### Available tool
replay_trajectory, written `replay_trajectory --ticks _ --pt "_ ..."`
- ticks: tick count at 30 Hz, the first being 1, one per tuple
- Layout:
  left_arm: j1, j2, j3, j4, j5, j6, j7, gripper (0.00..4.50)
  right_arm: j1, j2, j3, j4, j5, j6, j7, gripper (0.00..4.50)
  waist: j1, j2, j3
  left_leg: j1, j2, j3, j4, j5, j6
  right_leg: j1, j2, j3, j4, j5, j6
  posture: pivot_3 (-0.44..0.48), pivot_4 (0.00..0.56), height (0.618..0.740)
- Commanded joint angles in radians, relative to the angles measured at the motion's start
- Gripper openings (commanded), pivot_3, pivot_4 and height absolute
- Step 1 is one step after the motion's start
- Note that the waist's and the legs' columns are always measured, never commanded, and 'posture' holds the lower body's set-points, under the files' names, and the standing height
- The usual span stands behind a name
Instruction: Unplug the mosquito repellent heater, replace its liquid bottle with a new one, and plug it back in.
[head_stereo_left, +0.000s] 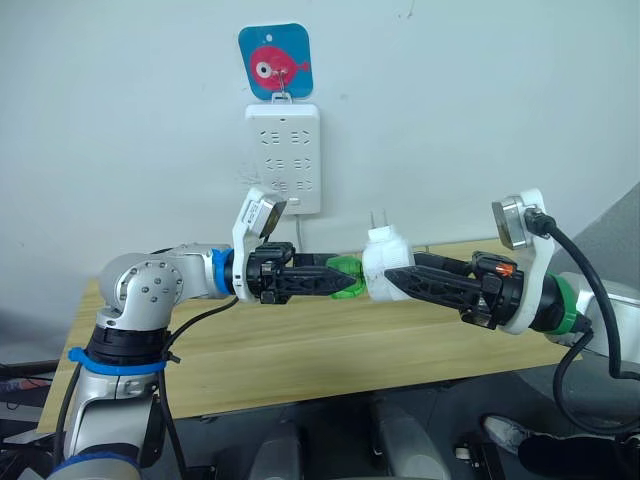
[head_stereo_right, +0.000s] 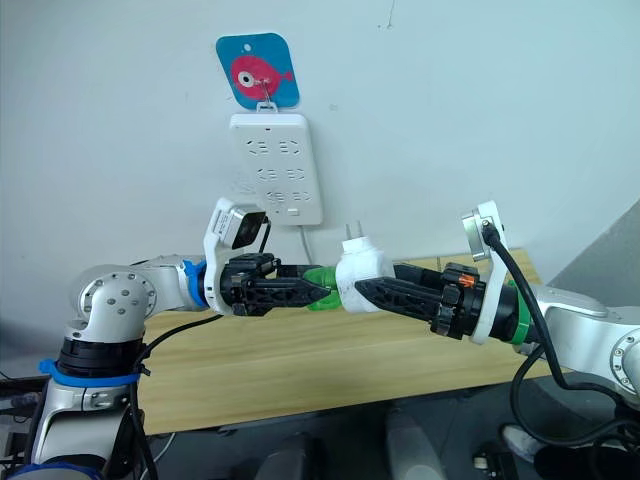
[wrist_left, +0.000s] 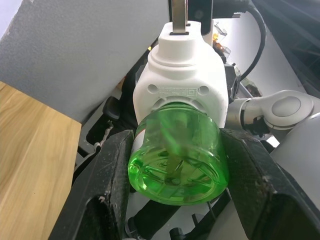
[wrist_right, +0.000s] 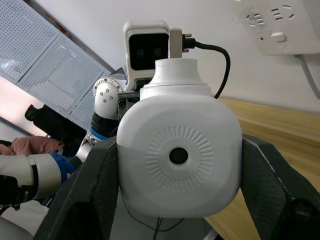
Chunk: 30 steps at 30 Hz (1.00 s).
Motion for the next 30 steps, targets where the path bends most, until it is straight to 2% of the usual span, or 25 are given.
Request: replay_trajectory --ticks 1,10,15,20,23,26,30 --pt "-0.003 -0.025 -0.011 -0.041 -0.013 -0.024 0.001 2.36 0.002 -0.011 -0.007 -0.037 0.025 0.002 0.020 4.50 0.000 0.000 0.000 0.000 0.000 0.000 0.000 0.000 0.000 0.000 0.000 0.000 0.000 0.000 0.000 -0.175 0.147 0.740" --pt "-0.006 -0.064 0.012 0.000 -0.018 -0.035 0.054 2.35 0.017 -0.049 -0.035 -0.034 0.025 0.005 0.036 4.50 -0.002 0.000 -0.001 0.001 0.000 0.001 0.001 0.000 0.000 0.001 0.004 0.001 0.001 0.000 0.000 -0.180 0.147 0.740" --pt "-0.026 -0.113 0.043 0.044 -0.032 -0.032 0.114 2.35 0.044 -0.161 -0.074 -0.087 0.025 0.071 0.074 4.50 0.000 0.000 -0.001 0.001 0.000 0.001 0.002 0.000 0.000 0.001 0.004 0.001 0.000 0.000 0.000 -0.180 0.147 0.740" --pt "-0.046 -0.152 0.065 0.077 -0.045 -0.026 0.159 2.35 0.128 -0.197 -0.106 -0.200 -0.168 0.105 0.138 4.50 0.001 -0.002 -0.006 0.000 0.001 0.000 0.002 0.000 0.000 0.001 0.004 0.000 0.000 0.000 0.000 -0.194 0.144 0.740" --pt "-0.051 -0.151 0.065 0.079 -0.042 -0.020 0.159 2.35 0.226 -0.136 -0.169 -0.237 -0.363 0.040 0.176 3.89 0.001 -0.003 -0.007 0.001 0.000 0.001 0.002 0.000 0.000 0.001 0.004 0.002 0.000 0.000 0.000 -0.194 0.144 0.740" --pt "-0.058 -0.122 0.052 0.082 -0.034 -0.011 0.125 2.35 0.360 -0.099 -0.277 -0.242 -0.671 -0.061 0.332 2.83 0.003 -0.004 -0.010 0.001 0.000 0.002 0.003 0.000 0.000 0.001 0.005 0.003 0.001 0.000 0.001 -0.205 0.142 0.740" --pt "-0.070 -0.073 0.017 0.086 -0.015 -0.009 0.053 2.35 0.410 -0.123 -0.358 -0.140 -0.743 -0.050 0.486 1.30 -0.001 -0.004 -0.012 0.002 0.000 0.006 0.005 0.000 0.000 0.002 0.006 0.002 0.001 -0.002 0.004 -0.211 0.140 0.740"
